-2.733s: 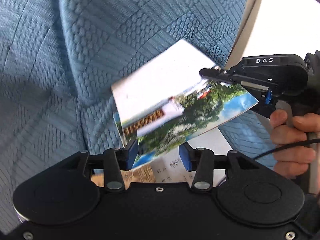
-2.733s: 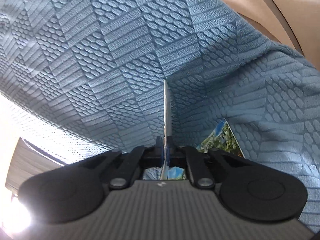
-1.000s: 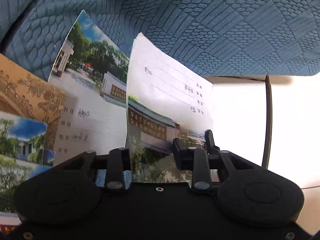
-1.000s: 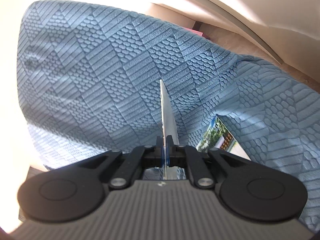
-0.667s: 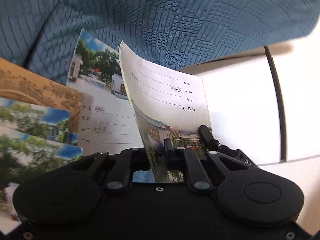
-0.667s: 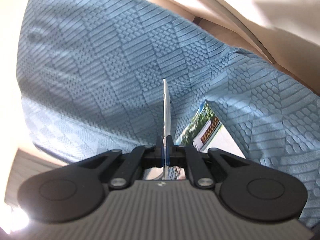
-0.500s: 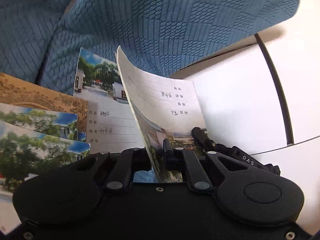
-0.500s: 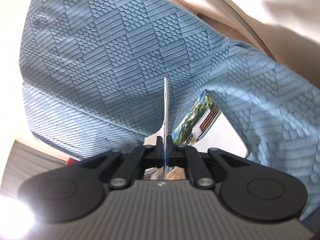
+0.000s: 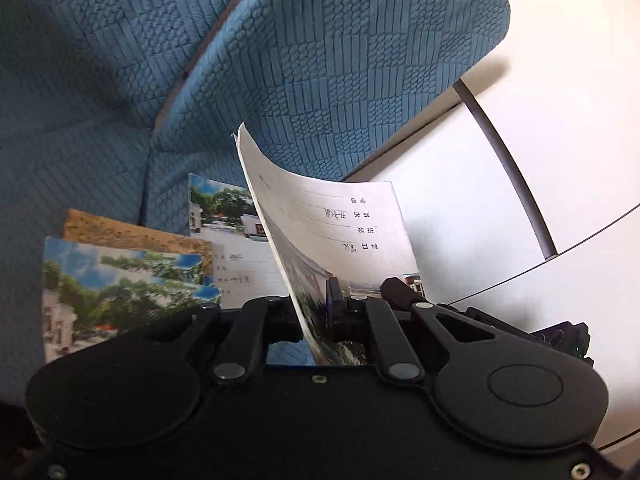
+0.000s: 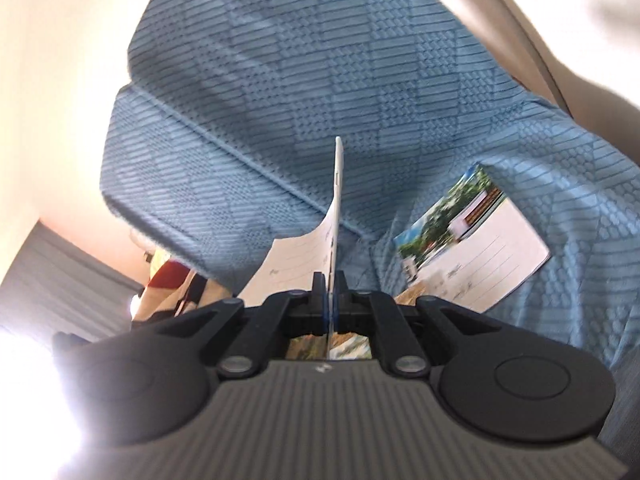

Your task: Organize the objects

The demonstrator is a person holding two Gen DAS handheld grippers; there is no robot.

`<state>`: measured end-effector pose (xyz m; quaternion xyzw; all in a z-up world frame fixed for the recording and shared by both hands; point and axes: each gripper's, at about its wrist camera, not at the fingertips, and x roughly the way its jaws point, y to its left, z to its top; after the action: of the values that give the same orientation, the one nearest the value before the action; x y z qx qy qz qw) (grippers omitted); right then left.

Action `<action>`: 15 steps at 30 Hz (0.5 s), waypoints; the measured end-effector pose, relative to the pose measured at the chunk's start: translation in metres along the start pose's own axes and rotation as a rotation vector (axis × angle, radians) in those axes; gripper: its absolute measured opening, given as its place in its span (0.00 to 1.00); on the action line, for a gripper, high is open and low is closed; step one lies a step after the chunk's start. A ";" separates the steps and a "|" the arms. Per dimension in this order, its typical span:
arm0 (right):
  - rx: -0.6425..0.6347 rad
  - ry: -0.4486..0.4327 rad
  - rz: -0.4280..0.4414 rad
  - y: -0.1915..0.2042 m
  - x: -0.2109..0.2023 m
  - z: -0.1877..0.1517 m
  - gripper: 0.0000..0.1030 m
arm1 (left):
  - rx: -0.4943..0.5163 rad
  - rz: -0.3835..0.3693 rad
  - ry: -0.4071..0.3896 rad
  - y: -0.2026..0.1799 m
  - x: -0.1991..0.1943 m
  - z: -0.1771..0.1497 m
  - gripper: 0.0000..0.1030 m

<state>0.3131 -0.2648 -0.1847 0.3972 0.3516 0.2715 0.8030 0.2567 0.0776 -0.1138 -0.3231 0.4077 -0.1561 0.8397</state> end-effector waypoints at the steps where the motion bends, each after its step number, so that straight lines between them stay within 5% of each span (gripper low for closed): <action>1: 0.002 0.004 0.006 0.005 -0.001 -0.004 0.05 | 0.001 0.010 -0.005 0.001 -0.006 -0.004 0.08; 15: -0.119 0.106 0.003 0.063 0.009 -0.046 0.05 | 0.012 0.105 -0.056 0.022 -0.082 -0.013 0.09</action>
<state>0.2728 -0.2045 -0.1557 0.3343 0.3761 0.3141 0.8051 0.1955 0.1316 -0.0867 -0.3004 0.3996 -0.1052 0.8597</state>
